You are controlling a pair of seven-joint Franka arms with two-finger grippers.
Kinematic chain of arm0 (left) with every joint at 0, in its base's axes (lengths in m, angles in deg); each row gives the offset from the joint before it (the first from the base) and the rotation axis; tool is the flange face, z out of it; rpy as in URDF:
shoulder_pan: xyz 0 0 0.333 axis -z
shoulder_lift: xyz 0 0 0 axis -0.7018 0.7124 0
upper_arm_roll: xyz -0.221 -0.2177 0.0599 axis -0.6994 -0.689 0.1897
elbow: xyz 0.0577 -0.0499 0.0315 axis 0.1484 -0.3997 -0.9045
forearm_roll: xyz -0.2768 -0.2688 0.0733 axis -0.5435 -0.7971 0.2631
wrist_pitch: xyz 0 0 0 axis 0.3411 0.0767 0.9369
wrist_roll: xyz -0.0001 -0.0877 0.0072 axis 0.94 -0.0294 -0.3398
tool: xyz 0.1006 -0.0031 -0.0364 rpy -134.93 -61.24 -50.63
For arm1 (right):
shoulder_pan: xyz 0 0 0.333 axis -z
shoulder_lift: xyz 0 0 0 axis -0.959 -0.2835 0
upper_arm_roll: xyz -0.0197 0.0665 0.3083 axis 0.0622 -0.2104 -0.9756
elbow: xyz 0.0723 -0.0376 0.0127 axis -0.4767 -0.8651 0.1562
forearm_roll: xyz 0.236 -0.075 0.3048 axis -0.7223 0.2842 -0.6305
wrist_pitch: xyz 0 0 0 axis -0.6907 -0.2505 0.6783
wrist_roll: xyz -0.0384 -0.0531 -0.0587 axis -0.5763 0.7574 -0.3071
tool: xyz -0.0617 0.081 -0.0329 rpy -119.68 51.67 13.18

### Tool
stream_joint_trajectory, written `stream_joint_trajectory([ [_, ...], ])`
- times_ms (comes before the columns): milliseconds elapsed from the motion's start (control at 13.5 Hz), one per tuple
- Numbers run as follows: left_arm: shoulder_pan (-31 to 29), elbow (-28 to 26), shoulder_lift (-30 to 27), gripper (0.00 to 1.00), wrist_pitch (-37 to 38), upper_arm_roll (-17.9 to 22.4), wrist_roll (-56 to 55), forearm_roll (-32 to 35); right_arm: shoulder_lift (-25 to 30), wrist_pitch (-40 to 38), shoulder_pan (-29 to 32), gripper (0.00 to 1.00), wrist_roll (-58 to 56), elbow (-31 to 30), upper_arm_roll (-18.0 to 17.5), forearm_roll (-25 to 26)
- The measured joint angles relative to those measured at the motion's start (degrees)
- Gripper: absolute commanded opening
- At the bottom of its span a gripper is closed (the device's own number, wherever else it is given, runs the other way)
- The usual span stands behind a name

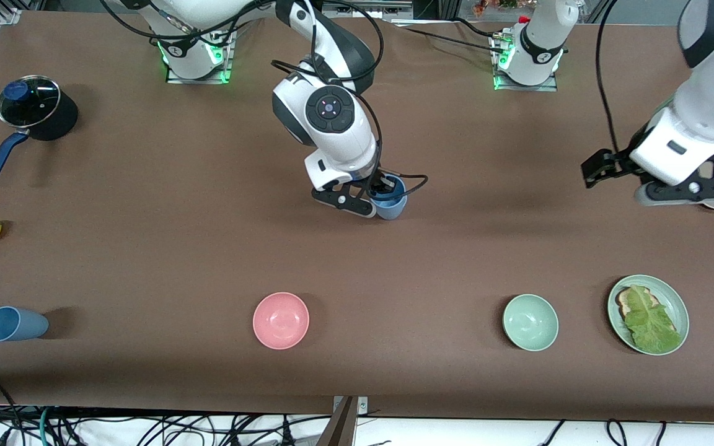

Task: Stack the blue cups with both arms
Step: 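Lower the right gripper's cup into the placed cup while the left gripper withdraws, then press the held cup down into the other cup with the right gripper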

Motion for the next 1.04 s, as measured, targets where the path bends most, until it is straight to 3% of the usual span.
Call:
stream_joint_trajectory([
  [370, -0.1, -7.3, -5.7, 1.00, -1.7, 1.1, 0.0, -3.6, -0.6, 0.1, -0.7, 0.00, 0.3, 0.0, 0.0, -1.5],
  [1037, -0.1, -7.4, -5.7, 1.00, -2.3, 1.3, 0.0, -3.7, -1.7, -3.4, -0.8, 0.00, 0.3, 0.0, 0.0, -1.5],
])
